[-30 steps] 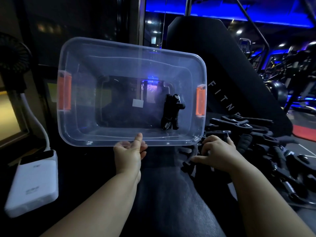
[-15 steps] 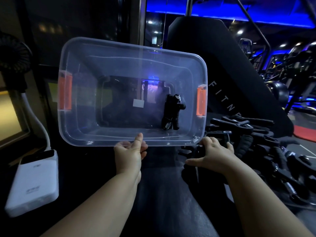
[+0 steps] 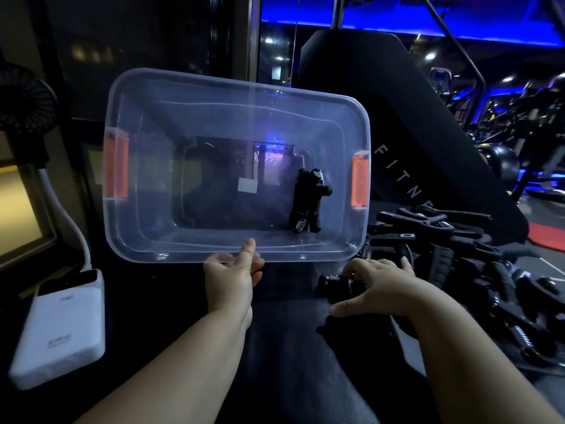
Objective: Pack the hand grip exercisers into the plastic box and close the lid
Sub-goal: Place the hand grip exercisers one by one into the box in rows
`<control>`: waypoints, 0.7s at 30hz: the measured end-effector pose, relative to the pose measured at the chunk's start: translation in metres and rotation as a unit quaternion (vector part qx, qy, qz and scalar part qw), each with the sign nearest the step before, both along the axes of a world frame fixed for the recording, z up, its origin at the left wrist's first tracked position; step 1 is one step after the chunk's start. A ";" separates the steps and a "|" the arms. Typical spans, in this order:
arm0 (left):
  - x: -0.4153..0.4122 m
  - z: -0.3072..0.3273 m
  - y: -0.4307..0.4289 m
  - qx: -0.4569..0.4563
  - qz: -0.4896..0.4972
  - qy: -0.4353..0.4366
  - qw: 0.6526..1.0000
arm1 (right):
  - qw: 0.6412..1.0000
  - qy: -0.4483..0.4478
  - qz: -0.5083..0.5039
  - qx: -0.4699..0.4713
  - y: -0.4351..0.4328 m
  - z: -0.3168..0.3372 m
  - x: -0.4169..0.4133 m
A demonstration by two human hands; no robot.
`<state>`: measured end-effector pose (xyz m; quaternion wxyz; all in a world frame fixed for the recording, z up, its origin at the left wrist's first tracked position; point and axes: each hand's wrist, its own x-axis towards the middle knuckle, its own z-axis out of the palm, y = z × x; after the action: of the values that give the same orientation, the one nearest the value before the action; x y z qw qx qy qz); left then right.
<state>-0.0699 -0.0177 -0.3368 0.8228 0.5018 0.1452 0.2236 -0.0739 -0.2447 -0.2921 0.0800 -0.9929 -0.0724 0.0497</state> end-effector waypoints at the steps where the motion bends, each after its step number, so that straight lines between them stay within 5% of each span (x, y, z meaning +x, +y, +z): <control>1: 0.000 0.000 0.000 0.000 0.000 0.000 1.000 | 1.000 0.003 0.007 -0.004 0.001 0.000 -0.001; 13: -0.003 0.002 -0.001 0.000 0.001 -0.001 1.000 | 0.990 0.041 0.129 0.049 0.017 0.006 -0.013; 21: -0.003 0.003 -0.001 -0.005 0.003 0.000 1.000 | 0.981 -0.047 0.185 -0.031 0.044 -0.005 -0.008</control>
<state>-0.0727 -0.0191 -0.3343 0.8248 0.4971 0.1483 0.2251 -0.0823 -0.2006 -0.2968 0.0349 -0.9656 -0.2568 0.0189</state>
